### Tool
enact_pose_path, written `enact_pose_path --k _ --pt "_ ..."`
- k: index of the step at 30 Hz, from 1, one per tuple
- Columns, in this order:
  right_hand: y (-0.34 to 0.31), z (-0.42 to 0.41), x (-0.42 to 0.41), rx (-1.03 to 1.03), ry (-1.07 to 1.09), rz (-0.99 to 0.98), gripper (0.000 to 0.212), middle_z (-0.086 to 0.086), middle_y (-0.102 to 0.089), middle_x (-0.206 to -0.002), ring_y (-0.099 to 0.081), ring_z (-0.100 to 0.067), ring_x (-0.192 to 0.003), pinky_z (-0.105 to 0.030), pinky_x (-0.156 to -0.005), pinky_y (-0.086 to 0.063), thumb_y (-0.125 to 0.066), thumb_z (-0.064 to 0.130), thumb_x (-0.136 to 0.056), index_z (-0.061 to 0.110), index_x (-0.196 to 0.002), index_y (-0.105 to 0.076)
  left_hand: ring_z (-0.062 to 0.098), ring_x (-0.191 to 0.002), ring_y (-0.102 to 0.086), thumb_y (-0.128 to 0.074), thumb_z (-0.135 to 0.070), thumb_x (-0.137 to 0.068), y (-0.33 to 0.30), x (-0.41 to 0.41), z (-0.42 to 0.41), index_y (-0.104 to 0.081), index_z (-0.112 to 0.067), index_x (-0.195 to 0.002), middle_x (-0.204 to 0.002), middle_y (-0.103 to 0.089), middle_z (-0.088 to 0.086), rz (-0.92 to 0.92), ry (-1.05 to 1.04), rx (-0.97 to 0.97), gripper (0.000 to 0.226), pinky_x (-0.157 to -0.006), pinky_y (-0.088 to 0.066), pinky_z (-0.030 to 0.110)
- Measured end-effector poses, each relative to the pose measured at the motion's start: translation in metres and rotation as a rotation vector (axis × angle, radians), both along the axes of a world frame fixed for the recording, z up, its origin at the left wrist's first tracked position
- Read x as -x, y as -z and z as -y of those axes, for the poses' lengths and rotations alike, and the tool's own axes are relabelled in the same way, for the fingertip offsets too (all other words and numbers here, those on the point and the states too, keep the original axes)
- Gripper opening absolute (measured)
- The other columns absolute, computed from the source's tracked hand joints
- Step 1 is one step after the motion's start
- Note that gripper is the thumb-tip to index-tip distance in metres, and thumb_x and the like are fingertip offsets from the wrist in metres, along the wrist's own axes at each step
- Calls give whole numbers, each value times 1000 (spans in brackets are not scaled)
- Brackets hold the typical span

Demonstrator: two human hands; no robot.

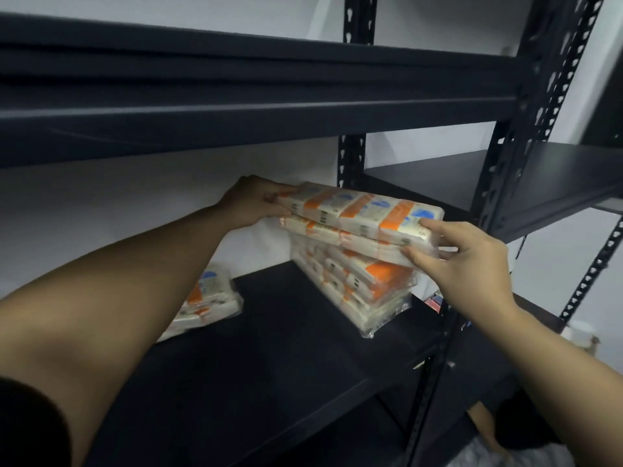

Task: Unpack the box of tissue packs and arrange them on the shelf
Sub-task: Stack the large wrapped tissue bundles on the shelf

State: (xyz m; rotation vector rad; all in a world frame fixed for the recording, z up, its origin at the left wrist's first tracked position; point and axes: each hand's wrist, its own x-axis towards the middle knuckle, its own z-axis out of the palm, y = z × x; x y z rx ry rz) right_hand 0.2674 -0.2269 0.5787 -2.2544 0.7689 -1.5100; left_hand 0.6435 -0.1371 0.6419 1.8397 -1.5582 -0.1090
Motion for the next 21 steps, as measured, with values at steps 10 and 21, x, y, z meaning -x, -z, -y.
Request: enact_pose_path --k 10,21 --pt "14 1 -21 9 20 19 46 12 -59 -103 -66 -8 -92 -18 -80 -56 -90 31 -73 27 -117 -78 8 -124 -63 -86 -18 -83 16 -23 62 -68 -27 -133 -131 -69 -8 -21 87 -1 54 -108 -48 29" --pt "23 -1 -29 -5 -47 8 50 11 -59 -100 -67 -7 -87 -23 -78 -60 -89 31 -71 25 -119 -77 8 -118 -63 -81 -9 -87 29 -28 84 -66 -16 -137 -131 -68 -4 -54 20 37 53 -95 -44 4"
